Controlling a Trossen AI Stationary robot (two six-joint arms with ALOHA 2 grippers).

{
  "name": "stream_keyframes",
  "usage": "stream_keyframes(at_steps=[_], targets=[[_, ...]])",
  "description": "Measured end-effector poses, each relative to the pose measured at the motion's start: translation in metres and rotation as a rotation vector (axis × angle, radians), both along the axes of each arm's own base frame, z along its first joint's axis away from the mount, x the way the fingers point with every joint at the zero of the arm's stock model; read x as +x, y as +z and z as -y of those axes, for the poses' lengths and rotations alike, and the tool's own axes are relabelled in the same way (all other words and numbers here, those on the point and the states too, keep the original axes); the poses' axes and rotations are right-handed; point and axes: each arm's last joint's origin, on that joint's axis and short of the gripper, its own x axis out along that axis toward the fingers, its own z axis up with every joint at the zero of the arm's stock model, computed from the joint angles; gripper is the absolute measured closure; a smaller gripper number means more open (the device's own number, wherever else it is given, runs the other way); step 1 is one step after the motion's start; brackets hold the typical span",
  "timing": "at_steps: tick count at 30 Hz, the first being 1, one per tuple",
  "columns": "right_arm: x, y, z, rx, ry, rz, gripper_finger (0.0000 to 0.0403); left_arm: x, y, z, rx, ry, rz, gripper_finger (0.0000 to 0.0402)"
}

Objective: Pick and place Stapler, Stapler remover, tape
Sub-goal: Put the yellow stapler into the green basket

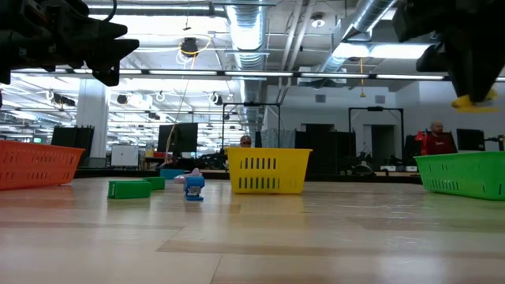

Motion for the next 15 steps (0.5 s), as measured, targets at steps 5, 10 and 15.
stream_keyframes(at_steps=[5, 10, 15], targets=[[-0.014, 0.011, 0.026, -0.025, -0.087, -0.02, 0.033, 0.0, 0.0, 0.0, 0.0, 0.0, 0.0, 0.0252], [-0.024, 0.003, 0.046, -0.025, -0.181, -0.05, 0.033, 0.0, 0.0, 0.0, 0.0, 0.0, 0.0, 0.0252], [-0.03, -0.01, 0.063, -0.031, -0.283, -0.099, 0.033, 0.0, 0.0, 0.0, 0.0, 0.0, 0.0, 0.0252]])
